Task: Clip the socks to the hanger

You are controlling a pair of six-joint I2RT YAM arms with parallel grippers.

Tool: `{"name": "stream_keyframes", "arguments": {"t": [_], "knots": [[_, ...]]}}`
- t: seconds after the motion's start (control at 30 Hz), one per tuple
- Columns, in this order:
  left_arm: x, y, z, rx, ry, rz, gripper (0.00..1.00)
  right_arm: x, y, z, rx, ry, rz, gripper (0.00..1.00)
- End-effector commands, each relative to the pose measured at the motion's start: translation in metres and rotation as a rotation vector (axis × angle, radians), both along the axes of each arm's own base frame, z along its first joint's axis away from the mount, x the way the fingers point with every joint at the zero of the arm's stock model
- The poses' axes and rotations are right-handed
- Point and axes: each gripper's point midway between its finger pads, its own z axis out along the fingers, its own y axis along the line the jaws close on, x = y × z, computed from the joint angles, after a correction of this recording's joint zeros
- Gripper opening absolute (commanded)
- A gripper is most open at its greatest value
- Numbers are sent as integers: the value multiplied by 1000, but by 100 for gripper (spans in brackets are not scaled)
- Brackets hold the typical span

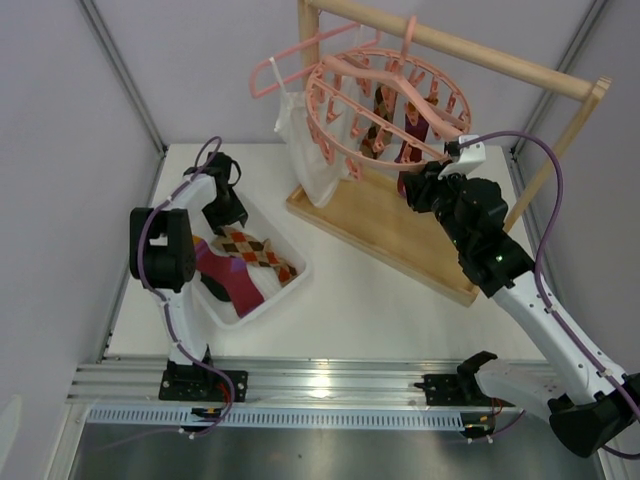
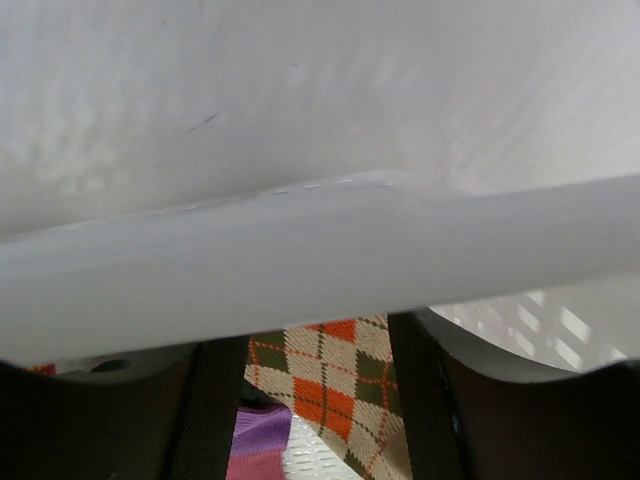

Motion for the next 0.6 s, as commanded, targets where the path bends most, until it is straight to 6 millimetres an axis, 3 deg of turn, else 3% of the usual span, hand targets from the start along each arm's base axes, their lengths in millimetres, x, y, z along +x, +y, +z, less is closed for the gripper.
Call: {"name": "stream_keyframes", "arguments": {"t": [0.0,0.23,0.57], "knots": [[3,7,2,26,25,41,59,-5,-3,4,12,-15,8,0],[-5,18,-17,51,92,49,51,-5,-3,-2,9,-9,11,0],[-23,21,-32,58,157,33,25,-7,-4,-4,9,-8,20,0]]}}
